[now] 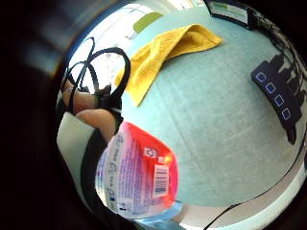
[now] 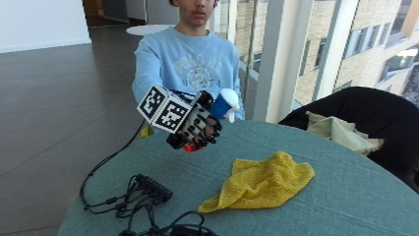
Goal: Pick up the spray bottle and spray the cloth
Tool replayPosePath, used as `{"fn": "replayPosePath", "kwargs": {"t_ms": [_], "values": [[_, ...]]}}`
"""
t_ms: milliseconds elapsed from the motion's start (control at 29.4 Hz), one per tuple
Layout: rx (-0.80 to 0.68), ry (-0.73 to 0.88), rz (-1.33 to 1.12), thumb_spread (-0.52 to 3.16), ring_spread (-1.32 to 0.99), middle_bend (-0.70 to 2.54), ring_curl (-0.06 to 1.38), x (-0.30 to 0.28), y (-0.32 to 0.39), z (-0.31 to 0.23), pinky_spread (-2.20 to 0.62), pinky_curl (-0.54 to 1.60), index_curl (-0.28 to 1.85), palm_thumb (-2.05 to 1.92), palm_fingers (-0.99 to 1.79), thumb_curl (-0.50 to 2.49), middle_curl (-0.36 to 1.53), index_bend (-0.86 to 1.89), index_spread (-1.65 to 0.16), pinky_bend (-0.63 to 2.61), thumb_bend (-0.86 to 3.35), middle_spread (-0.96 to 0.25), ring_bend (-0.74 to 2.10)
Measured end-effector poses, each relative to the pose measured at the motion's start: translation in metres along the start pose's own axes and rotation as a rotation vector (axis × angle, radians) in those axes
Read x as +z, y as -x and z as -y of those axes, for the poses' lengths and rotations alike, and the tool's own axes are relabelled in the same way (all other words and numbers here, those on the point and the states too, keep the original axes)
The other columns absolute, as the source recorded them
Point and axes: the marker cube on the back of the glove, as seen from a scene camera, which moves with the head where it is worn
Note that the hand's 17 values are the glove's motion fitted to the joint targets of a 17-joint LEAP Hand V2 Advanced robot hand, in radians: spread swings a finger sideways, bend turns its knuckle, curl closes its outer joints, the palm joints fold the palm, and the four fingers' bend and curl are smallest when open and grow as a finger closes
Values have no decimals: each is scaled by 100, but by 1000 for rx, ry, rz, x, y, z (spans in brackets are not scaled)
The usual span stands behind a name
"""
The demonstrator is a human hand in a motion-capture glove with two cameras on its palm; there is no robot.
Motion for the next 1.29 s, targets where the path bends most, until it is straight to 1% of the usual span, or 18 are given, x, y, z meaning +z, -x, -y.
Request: {"fn": "replayPosePath", "kwargs": {"t_ms": [272, 441, 679, 1290], "values": [[67, 62, -20, 95, -5, 40, 40, 16, 3, 7, 7, 37, 30, 83, 116, 51, 46, 12, -20, 29, -2, -6, 55], [78, 90, -44, 96, -4, 41, 40, 25, 3, 8, 6, 37, 30, 82, 116, 51, 46, 11, -19, 30, -3, -6, 56], [99, 95, -62, 98, -4, 41, 40, 29, 6, 10, 6, 38, 30, 81, 116, 51, 46, 12, -19, 31, -2, -6, 56], [93, 99, -83, 100, -4, 42, 39, 34, 6, 9, 6, 37, 31, 81, 116, 51, 46, 12, -18, 32, -2, -6, 57]]}}
